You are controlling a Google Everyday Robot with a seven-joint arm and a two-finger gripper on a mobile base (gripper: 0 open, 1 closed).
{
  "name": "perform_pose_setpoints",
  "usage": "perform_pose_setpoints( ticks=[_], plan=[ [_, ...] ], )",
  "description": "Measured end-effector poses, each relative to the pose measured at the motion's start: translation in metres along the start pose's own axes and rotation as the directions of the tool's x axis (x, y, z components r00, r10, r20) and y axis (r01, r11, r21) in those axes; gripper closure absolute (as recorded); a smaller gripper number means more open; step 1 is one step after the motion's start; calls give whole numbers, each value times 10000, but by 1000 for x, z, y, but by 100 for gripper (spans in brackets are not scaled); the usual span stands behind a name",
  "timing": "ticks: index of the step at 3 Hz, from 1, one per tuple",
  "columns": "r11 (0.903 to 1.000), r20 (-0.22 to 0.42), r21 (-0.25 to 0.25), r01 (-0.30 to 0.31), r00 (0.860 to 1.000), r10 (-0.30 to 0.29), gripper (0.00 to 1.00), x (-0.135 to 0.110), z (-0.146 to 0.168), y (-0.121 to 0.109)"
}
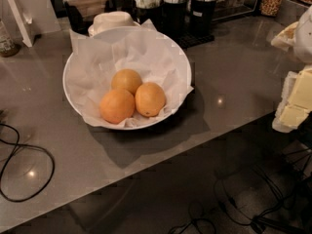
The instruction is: Pick orange from white bowl
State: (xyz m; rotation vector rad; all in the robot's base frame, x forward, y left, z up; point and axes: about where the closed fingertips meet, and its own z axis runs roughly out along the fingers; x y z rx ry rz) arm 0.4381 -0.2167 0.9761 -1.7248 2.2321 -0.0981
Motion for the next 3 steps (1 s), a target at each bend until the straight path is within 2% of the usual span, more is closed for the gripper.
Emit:
perform_pose_setpoints(
  ticks=[1, 2, 3],
  plan=[
    [10000, 3, -2, 4, 10000, -4, 0, 0, 0, 0],
    [9967, 629, -373, 726, 9955, -702, 0, -18, 15, 2],
    [9596, 1761, -948, 2650, 9532, -2458, 0, -68, 31, 16]
  ],
)
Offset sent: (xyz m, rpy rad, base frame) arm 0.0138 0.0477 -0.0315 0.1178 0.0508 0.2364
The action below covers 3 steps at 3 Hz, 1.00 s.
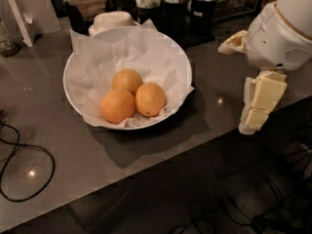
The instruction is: Pick orange from white bowl
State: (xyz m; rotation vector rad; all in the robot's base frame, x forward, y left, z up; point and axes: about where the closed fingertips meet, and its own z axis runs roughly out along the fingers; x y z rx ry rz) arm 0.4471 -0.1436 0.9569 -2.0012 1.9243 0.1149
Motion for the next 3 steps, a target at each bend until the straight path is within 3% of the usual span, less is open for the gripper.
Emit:
perform_pose_setpoints(
  ticks=[1, 2, 3],
  plan=[
    [9756, 1111, -355, 2166, 9710, -2115, 0, -58, 13, 3],
    [9342, 1625, -138, 3565, 9226, -3497, 0, -110, 21, -7],
    [9169, 1784, 256, 3982, 9007, -3961, 0, -143, 32, -36]
  ],
)
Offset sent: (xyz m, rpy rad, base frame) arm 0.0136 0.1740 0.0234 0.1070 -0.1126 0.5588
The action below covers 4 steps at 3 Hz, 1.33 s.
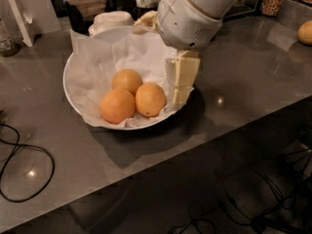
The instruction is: Pick orange from white bowl
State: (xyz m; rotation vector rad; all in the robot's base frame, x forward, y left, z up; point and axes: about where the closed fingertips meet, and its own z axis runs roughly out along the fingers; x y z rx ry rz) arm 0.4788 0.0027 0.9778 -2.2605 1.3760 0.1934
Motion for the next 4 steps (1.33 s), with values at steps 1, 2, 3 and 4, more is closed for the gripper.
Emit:
perform_pose_setpoints(
  ticks=[1, 2, 3, 4],
  plan=[
    [9985, 151, 305, -449, 9989, 445, 0, 2, 18, -40],
    [9827, 34, 717, -1707, 9853, 1709, 0, 11, 39, -65],
    [9322, -152, 1548, -3270, 9427, 3332, 0, 24, 53, -74],
    [9036, 36, 1636, -3959, 9162, 4008, 0, 23, 56, -77]
  ],
)
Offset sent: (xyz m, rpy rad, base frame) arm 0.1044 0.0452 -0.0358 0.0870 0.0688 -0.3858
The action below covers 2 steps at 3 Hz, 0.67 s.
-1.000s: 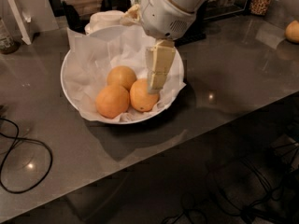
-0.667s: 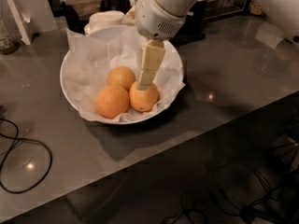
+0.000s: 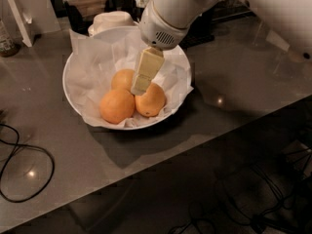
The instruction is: Pick orange from white bowl
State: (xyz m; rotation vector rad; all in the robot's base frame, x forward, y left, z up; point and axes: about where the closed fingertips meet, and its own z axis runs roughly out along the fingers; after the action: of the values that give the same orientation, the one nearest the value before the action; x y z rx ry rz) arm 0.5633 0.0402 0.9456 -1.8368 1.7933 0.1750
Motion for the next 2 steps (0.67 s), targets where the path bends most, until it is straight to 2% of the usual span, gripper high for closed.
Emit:
perform_pose_setpoints(
  ticks=[1, 2],
  plan=[
    [10000, -1, -5, 5, 10000, -5, 0, 0, 0, 0],
    [10000, -2, -5, 3, 10000, -3, 19, 0, 0, 0]
  ],
)
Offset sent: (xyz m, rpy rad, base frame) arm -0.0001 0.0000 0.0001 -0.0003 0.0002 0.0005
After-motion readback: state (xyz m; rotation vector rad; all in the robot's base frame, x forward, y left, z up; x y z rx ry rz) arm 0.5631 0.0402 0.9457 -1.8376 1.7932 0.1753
